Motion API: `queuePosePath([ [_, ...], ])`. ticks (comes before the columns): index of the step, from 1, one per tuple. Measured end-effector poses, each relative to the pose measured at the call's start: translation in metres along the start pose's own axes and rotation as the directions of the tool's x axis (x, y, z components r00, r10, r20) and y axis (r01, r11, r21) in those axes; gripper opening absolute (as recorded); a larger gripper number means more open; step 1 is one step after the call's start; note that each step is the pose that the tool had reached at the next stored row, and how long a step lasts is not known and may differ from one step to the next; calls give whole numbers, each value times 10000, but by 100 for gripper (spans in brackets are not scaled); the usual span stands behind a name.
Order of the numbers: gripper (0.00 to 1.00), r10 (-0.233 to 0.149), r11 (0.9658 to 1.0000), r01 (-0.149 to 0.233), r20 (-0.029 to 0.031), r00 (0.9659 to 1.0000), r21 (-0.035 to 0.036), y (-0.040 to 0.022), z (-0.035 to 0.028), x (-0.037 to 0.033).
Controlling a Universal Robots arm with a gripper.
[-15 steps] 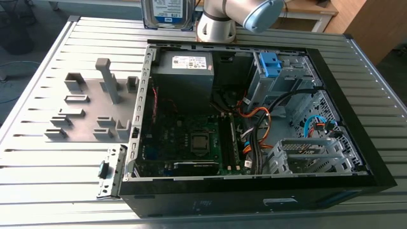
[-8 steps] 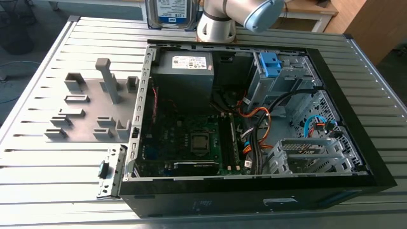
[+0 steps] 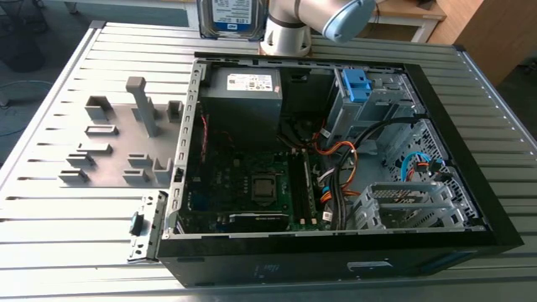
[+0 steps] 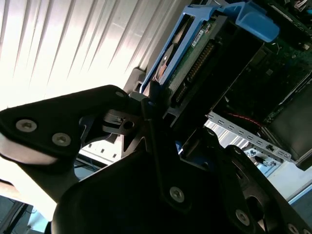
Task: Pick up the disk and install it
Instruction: 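Pick up the disk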
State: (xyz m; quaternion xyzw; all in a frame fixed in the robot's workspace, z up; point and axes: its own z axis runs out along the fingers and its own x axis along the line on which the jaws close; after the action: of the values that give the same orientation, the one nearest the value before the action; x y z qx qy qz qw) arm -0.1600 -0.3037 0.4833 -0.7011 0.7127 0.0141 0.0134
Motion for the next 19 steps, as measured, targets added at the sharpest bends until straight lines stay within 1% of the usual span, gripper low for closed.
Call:
queuePosePath([
  [19, 36, 0, 10000, 0, 0, 10000, -1, -179, 0, -3],
])
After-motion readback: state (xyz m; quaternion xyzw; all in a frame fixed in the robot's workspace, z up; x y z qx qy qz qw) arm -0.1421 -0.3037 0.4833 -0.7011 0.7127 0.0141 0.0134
